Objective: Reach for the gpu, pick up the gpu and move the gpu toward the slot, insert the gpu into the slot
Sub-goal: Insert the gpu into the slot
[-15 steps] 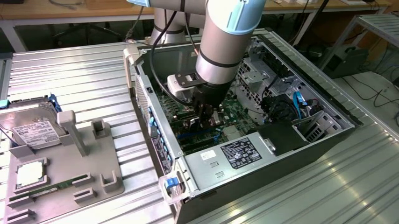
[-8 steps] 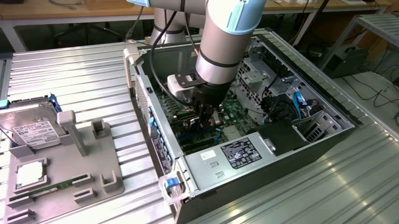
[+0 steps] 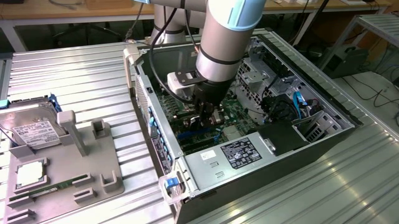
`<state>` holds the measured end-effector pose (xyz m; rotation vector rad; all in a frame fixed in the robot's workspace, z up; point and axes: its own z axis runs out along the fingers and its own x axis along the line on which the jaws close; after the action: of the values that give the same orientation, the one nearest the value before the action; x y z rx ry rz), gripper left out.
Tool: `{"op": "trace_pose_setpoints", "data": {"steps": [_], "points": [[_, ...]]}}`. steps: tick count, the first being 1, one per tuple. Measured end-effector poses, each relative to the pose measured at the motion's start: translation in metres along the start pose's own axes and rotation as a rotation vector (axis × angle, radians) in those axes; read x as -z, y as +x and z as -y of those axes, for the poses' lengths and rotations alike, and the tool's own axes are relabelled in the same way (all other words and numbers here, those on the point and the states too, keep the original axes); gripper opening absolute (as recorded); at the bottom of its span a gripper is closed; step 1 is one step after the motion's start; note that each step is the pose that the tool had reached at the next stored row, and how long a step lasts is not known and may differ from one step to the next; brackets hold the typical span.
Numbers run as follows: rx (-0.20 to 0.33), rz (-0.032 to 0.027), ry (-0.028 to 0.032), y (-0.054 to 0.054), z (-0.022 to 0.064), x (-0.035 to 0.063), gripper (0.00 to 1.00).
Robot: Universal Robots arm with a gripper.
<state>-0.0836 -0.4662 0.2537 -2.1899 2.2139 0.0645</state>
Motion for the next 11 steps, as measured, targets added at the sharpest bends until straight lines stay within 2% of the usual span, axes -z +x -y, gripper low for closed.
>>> {"op": "trace_pose_setpoints", "data": {"steps": [11], "points": [[0.007,-0.0001,-0.0004,-0.0018,-0.0001,-0.0021,0.28]]}}
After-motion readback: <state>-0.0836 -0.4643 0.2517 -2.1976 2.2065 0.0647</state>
